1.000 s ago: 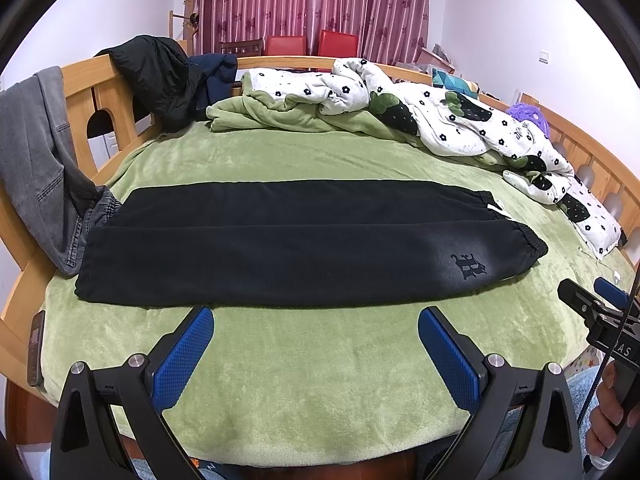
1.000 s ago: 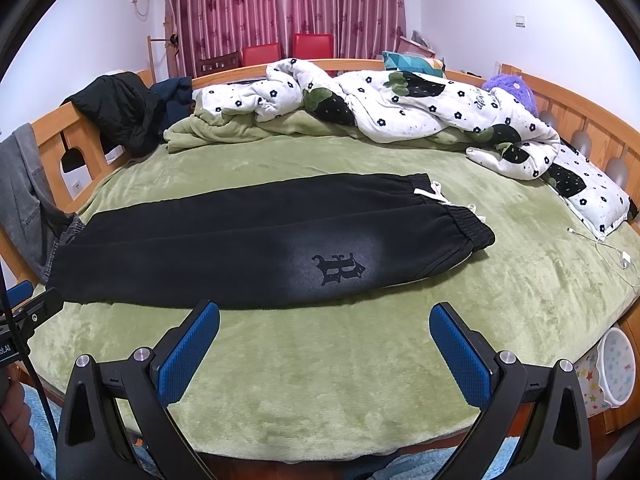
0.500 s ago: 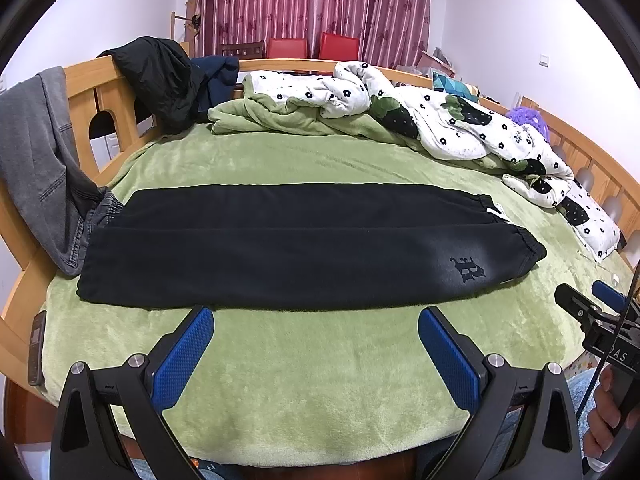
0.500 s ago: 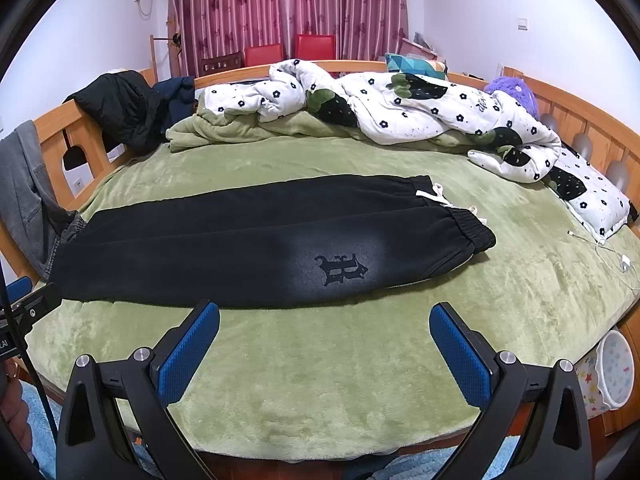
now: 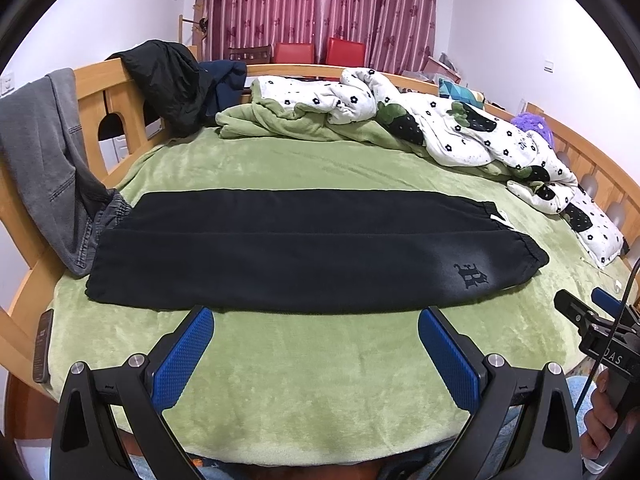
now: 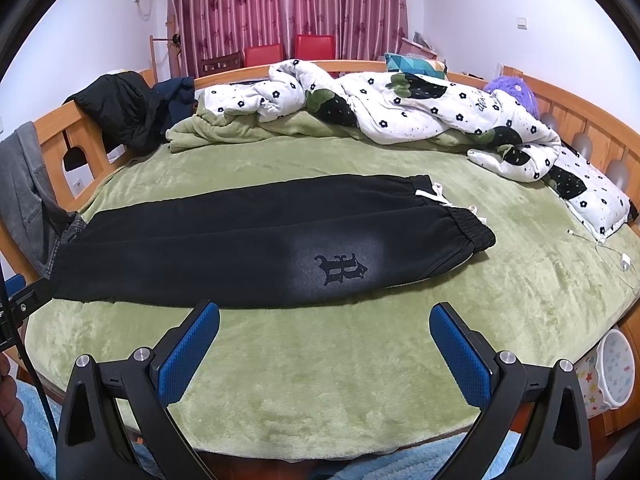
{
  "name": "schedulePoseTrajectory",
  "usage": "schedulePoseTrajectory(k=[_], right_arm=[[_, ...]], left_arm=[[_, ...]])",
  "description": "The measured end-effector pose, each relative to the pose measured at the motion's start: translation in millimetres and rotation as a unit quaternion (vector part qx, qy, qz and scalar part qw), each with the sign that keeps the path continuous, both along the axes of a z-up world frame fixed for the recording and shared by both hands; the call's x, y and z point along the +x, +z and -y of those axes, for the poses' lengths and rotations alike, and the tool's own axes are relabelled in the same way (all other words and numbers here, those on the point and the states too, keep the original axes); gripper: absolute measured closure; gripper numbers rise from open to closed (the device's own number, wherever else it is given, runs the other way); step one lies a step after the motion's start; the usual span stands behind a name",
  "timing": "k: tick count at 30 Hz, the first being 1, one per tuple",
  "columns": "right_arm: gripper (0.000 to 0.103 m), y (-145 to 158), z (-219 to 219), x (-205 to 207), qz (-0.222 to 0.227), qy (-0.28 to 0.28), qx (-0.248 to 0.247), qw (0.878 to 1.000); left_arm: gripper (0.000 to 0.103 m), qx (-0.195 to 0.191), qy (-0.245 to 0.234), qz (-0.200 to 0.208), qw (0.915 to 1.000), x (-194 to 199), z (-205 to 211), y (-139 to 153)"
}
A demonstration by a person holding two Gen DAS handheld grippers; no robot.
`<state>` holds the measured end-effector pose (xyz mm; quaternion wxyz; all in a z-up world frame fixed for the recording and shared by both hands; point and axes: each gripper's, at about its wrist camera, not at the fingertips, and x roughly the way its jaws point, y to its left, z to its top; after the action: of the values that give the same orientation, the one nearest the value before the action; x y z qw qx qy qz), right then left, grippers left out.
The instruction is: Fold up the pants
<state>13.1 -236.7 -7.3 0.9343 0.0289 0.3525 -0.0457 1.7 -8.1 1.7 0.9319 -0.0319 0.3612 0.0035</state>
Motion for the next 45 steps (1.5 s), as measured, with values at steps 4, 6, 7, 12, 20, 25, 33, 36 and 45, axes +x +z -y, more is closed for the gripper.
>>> schedulePoseTrajectory(k=[4,6,7,12,20,25,33,36,45], right_arm=[[0.000,-7,7,6,0.002,0.004,0.007,1.000],[0.000,-12,12,8,0.012,0.006,0.014,1.000],[0.000,-16,14,10,0.017,0.003,0.015,1.000],[0.000,-40,30,30,0.017,-0.013,0.026,0.999],[0.000,-103,49,66,-0.022,-0.028,0.001,0.999],[0.013,-150,60,93,-0.097,-0.021,0.027,0.995],[0.015,-189,59,101,-0.123,-0.019,0.029,0.992],[0.019,-183,63,98,-0.098,-0.022,0.050,0.994],[0.019,-178,113,119,-0.056,-0.077,0.185,0.978]], left_arm=[[0.000,0.007,0.008,0.001,0.9999,0,-8,-8],[0.000,0.003,0.017,-0.002,0.9998,2,-18,-15],[0.000,-0.002,0.021,-0.004,0.9998,3,-23,-19],[0.000,-0.018,0.043,-0.026,0.9986,21,-54,-52],[0.014,-0.053,0.060,-0.072,0.9942,54,-91,-123],[0.014,-0.070,0.069,-0.087,0.9914,71,-109,-158],[0.014,-0.103,0.065,-0.088,0.9887,79,-119,-187],[0.014,-0.141,0.055,-0.074,0.9856,79,-130,-186],[0.016,-0.214,0.080,-0.070,0.9711,104,-157,-191]])
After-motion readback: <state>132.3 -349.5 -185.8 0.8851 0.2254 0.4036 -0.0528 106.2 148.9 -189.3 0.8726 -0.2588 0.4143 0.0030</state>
